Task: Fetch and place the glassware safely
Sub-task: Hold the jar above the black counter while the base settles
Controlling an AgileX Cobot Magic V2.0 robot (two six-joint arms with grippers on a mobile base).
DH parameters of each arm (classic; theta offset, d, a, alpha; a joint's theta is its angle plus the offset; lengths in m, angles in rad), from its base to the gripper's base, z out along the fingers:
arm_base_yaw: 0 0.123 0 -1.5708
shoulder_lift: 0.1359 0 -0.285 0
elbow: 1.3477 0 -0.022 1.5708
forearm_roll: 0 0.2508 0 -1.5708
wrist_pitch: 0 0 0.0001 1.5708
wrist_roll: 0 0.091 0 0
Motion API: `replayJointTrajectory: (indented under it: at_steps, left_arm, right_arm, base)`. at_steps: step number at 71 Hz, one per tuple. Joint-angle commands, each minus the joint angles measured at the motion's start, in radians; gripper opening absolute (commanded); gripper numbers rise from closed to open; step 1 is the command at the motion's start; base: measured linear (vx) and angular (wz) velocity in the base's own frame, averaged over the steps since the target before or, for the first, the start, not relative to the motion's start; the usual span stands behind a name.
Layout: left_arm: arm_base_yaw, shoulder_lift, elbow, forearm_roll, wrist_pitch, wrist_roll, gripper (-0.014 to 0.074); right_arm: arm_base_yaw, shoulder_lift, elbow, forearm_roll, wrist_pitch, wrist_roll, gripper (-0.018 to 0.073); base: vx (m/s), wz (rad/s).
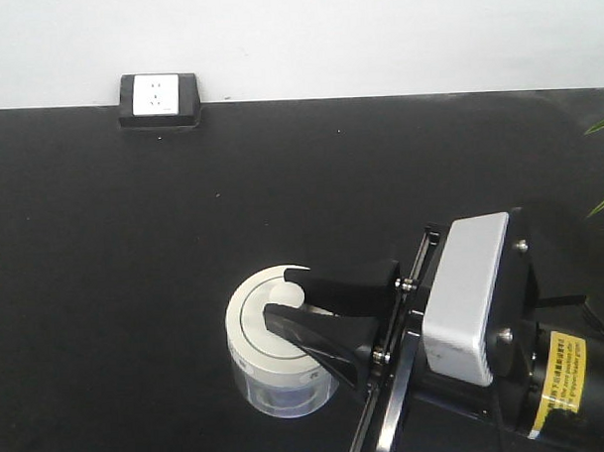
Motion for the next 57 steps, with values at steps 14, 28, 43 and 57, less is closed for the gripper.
replayJointTrajectory:
  at_steps: [14, 28, 43, 57]
  left_arm:
    - [-0.006, 0.011, -0.022, -0.007, -0.071, -0.002, -0.0007]
    - [-0.006, 0.011, -0.022, -0.007, -0.071, -0.002, -0.0007]
    - [-0.006, 0.011, -0.022, -0.007, -0.071, -0.002, -0.0007]
    - [-0.006, 0.011, -0.022, -0.007, -0.071, -0.002, -0.0007]
  right_arm:
    - [0.002, -0.023, -0.03, 0.027, -0.078, -0.004, -0.0001]
    - [0.002, -0.023, -0.03, 0.027, -0.078, -0.004, -0.0001]
    - [0.002, -0.023, -0.03, 0.027, -0.077, -0.004, -0.0001]
    - [0.002, -0.023, -0.03, 0.027, -0.078, -0.004, -0.0001]
  base:
    - [0.07, 0.02]
    - [0.04, 0.03]
    - [0.02, 0.02]
    - [0.0, 0.0]
